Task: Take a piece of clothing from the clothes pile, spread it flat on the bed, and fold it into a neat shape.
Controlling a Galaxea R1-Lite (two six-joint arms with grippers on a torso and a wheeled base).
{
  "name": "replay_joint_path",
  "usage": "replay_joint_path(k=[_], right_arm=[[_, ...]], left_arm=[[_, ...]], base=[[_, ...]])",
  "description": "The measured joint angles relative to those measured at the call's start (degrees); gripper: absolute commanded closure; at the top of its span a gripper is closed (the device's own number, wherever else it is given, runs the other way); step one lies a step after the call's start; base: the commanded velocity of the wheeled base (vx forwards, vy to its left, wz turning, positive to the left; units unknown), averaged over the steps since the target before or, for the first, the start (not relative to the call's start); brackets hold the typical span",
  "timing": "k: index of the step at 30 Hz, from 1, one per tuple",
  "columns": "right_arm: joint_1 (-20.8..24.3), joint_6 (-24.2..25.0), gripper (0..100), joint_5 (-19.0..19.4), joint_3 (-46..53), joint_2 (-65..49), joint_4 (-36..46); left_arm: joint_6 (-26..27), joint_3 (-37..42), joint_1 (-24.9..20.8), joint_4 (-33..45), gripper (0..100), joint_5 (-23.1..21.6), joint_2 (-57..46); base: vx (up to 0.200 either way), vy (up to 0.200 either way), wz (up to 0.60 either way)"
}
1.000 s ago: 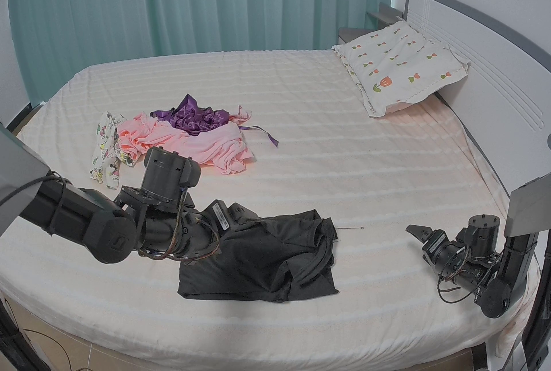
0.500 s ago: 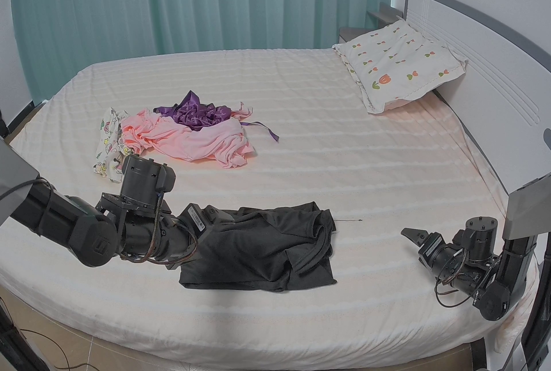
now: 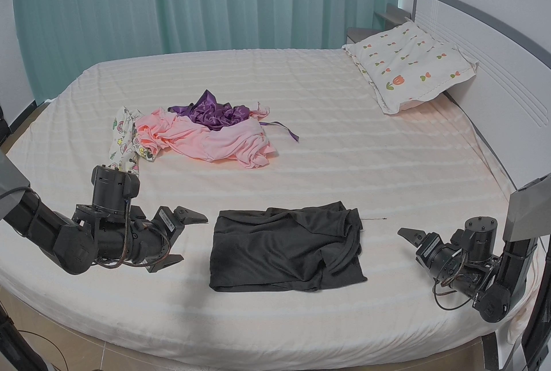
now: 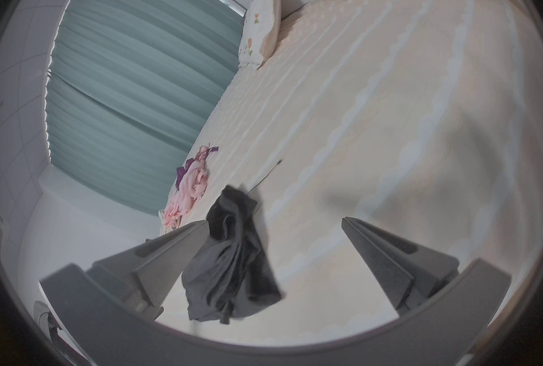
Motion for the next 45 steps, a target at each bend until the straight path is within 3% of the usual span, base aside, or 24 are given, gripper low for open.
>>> replay_joint_path(k=[11, 25, 33, 41, 45], right_arm=[[9.03, 0.24, 0, 0.40, 2.07, -1.27, 0.05], [13.99, -0.17, 0, 2.11, 0.30, 0.83, 0.02], [17.34, -7.31, 0, 1.95, 0.30, 0.72, 0.02], [18.16, -7.64, 0, 3.86, -1.02, 0.88, -0.02], [18.10, -12.20, 0, 3.62, -1.44, 1.90, 0.02]], left_arm=[[-0.80, 3.54, 2.43, -4.13, 0, -3.62, 0.12], [-0.78, 4.28, 2.07, -4.90, 0, -3.75, 0.94], [-0.78, 5.16, 2.05, -6.13, 0, -3.75, 1.35], [-0.78, 5.83, 2.05, -6.28, 0, -3.80, 1.44], [-0.78, 6.05, 2.01, -6.28, 0, -3.82, 1.46]], base=[[0.000, 0.000, 0.00], [0.000, 0.000, 0.00], [0.000, 0.000, 0.00], [0.000, 0.000, 0.00], [0.000, 0.000, 0.00]])
